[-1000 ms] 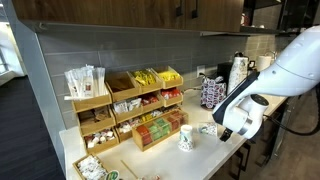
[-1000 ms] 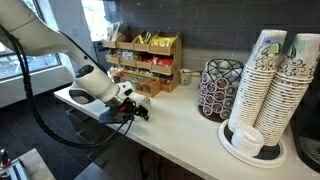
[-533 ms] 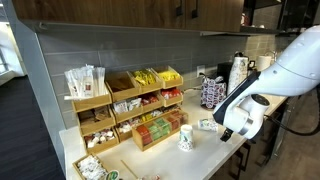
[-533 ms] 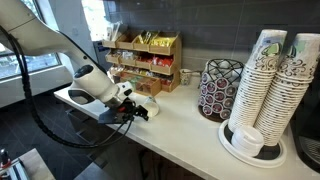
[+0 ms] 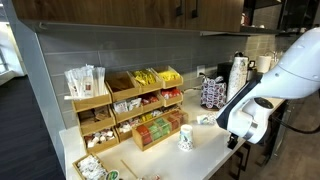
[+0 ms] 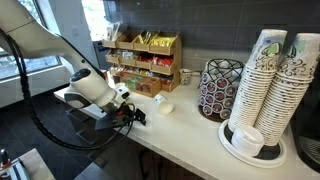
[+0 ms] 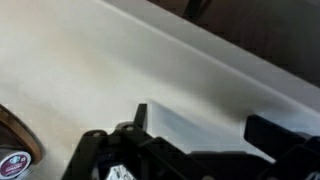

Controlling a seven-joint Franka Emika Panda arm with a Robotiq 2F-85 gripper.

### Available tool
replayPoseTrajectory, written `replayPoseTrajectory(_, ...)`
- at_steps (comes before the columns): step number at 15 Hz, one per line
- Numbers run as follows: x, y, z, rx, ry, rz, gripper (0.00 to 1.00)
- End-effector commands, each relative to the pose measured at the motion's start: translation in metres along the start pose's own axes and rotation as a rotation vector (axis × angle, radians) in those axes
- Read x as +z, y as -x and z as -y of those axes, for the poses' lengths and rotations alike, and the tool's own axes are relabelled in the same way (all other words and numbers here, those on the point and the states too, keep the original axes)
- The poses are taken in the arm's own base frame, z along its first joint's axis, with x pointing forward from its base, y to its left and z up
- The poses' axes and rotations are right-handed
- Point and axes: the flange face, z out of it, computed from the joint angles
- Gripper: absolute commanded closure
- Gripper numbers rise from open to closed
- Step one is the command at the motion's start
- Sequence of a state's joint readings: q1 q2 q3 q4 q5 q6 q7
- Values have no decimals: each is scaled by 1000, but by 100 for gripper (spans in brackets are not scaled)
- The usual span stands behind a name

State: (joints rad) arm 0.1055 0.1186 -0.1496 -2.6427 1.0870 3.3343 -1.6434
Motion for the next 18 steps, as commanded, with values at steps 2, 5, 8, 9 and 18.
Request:
replayPoseTrajectory(2,1,5,2,-42,-3,10,0)
replayPoseTrajectory(5,0,3,1,-44,-1,7,0)
replayPoseTrajectory(8,0,3,1,-44,-1,7,0)
replayPoseTrajectory(9,0,3,1,-44,0,7,0)
replayPoseTrajectory(18,-11,4,12,-75,-7,-7,0)
